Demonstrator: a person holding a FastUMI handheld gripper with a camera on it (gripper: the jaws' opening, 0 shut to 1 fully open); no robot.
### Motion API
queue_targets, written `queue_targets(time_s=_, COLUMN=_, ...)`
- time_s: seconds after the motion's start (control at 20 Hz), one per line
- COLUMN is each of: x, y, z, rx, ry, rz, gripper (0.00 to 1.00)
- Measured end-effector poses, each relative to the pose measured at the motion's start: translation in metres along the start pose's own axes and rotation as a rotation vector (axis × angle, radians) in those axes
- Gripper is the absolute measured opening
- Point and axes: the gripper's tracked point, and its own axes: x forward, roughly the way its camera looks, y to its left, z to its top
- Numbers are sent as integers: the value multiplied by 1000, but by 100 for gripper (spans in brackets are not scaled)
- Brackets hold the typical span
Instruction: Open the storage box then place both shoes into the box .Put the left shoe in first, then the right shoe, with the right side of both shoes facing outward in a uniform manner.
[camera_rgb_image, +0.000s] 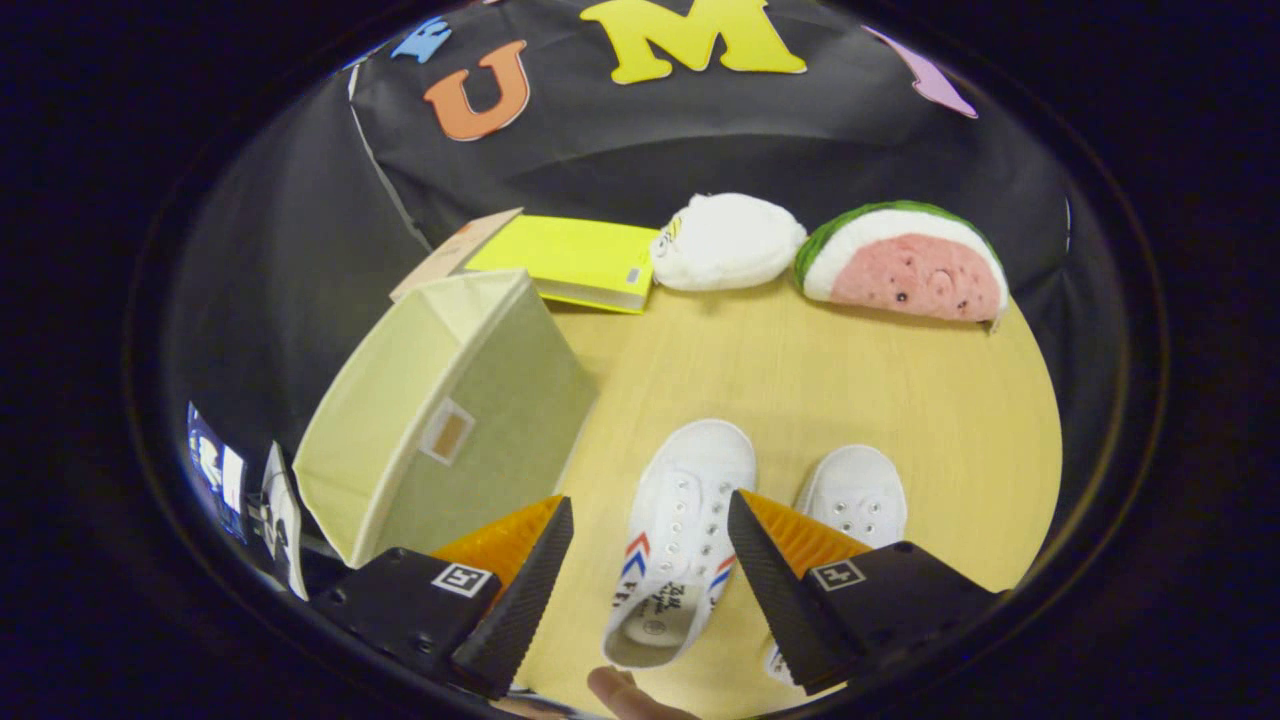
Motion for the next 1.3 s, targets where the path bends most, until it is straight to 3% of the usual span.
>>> queue_targets(time_s=0.45, x=33, y=-45, z=-64, rx=94, ry=255, rz=-85, gripper=96)
queue_targets(time_s=0.5, x=35, y=-46, z=-65, rx=80, ry=266, rz=-86, gripper=88)
queue_targets(time_s=0.75, x=44, y=-36, z=-64, rx=39, ry=316, rz=-121, gripper=66)
queue_targets(time_s=0.85, x=45, y=-28, z=-65, rx=25, ry=331, rz=-109, gripper=42)
queue_targets(time_s=0.9, x=45, y=-27, z=-65, rx=48, ry=335, rz=-108, gripper=23)
queue_targets(time_s=1.1, x=43, y=-26, z=-64, rx=205, ry=320, rz=-23, gripper=8)
queue_targets(time_s=1.3, x=28, y=-24, z=-66, rx=310, ry=297, rz=39, gripper=7)
